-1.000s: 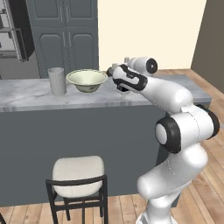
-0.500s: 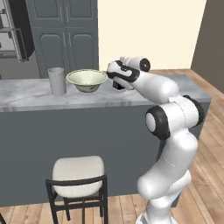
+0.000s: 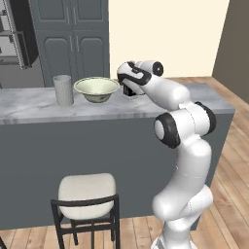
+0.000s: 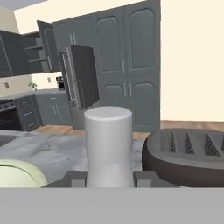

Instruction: There is a bowl on the dining counter. Grab a lemon wedge from the fridge and place it in the bowl. Then get the liquor bottle and glass cup from the cabinet and place them next to the bowl.

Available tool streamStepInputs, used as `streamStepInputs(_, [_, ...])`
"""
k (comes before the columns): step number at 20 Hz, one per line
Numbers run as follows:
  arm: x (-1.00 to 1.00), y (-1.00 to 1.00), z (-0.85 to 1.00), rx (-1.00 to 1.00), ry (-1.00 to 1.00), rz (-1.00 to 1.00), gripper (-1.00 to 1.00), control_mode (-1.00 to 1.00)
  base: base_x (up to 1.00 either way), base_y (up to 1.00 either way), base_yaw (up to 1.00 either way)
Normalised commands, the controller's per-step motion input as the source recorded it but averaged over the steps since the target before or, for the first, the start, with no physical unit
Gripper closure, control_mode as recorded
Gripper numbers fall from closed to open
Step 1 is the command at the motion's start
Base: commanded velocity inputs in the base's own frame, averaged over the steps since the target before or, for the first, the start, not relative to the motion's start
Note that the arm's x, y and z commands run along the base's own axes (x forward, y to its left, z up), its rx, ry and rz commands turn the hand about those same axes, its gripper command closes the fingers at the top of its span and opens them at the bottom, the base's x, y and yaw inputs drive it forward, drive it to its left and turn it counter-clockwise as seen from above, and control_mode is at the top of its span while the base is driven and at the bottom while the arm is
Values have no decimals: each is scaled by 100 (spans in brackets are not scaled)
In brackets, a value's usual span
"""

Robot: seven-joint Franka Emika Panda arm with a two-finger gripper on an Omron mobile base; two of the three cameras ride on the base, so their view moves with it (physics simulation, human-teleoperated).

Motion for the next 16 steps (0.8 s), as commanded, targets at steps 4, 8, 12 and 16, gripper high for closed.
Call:
streamStepInputs(4, [1, 16, -40, -2, 1, 0, -100, -100, 0, 0, 0])
streamStepInputs(8, [0, 9, -11, 0, 0, 0, -100, -100, 0, 0, 0])
streamStepInputs(12, [-6, 8, 7, 0, -2, 0, -100, -100, 0, 0, 0])
streamStepInputs(16, [-21, 11, 53, 0, -17, 0, -100, -100, 0, 0, 0])
